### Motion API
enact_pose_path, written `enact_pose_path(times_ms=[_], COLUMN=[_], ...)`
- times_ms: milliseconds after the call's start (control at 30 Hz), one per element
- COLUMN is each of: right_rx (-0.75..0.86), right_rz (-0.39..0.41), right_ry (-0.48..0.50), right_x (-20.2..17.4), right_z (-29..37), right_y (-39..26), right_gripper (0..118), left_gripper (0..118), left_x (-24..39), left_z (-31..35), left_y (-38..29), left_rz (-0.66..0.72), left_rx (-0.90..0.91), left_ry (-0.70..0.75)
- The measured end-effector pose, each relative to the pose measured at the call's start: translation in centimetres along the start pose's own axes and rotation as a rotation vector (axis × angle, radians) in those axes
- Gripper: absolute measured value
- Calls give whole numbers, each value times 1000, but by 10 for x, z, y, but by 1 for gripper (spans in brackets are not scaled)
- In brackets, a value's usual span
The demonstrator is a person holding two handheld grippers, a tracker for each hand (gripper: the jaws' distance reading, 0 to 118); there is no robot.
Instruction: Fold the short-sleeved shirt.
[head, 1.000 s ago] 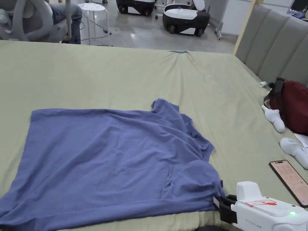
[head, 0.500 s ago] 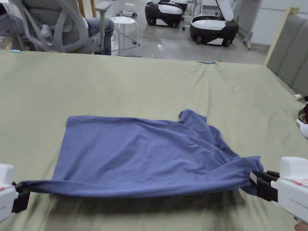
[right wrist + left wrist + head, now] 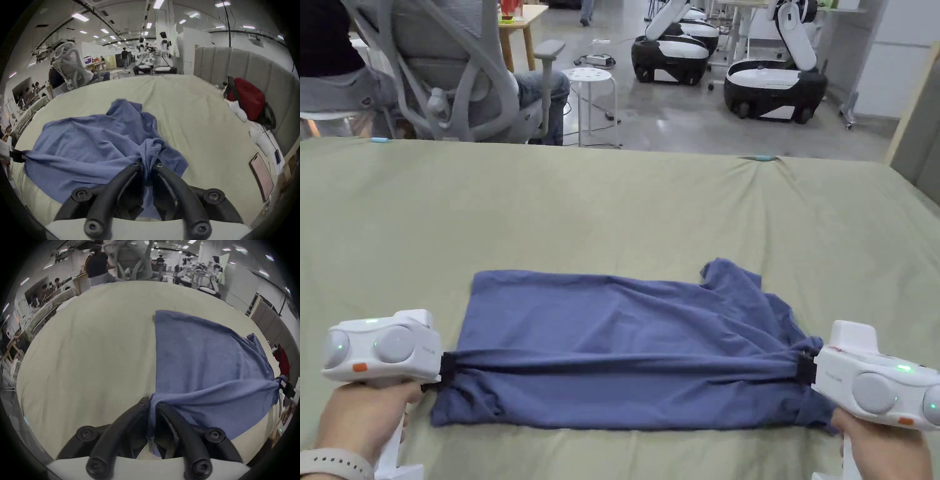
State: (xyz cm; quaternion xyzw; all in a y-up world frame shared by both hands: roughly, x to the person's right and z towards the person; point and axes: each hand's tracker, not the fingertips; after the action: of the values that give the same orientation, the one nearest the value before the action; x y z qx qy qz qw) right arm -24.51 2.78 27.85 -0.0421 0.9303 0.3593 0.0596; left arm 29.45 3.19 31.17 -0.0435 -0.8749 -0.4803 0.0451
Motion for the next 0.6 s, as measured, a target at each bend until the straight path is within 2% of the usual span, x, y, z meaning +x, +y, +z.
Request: enact_pose_path(times_ms=[67, 100, 167, 200, 233, 300, 400, 433, 467, 500, 533, 567, 600], right_rx=[4, 9, 20, 33, 68, 149, 234, 266, 283, 303, 326, 348, 363], right_rz=[15, 18, 26, 23, 10, -4, 57, 74, 92, 115, 137, 164, 193], right_ry=[0, 1, -13, -4, 30, 99, 136, 151, 169, 177, 167, 140, 120], right_x=[2, 2, 1, 0, -3, -14, -41, -48, -57, -64, -71, -78, -84], right_z=[1, 4, 14, 24, 35, 61, 91, 97, 100, 102, 106, 110, 111], right_y=[-5, -8, -8, -8, -10, -16, -31, -38, -44, -51, -57, -63, -68], right_gripper=[10, 18, 61, 76, 88, 95, 95, 92, 83, 65, 23, 0, 0], left_gripper=[4, 10, 54, 72, 84, 87, 87, 85, 80, 65, 29, 1, 0], left_x=[1, 1, 5, 9, 14, 29, 58, 65, 74, 83, 91, 90, 96], left_z=[4, 8, 22, 33, 43, 66, 90, 94, 99, 102, 105, 94, 93], left_y=[-7, -9, -15, -21, -27, -42, -70, -78, -87, -95, -104, -108, -117], left_rz=[-1, 2, -8, -20, -22, -38, -97, -115, -122, -131, -137, -146, -178], left_rx=[21, 44, 95, 150, 217, 325, 472, 516, 542, 554, 574, 587, 593], left_ry=[0, 5, 48, 51, 44, 37, -5, -26, -36, -45, -46, -44, -40])
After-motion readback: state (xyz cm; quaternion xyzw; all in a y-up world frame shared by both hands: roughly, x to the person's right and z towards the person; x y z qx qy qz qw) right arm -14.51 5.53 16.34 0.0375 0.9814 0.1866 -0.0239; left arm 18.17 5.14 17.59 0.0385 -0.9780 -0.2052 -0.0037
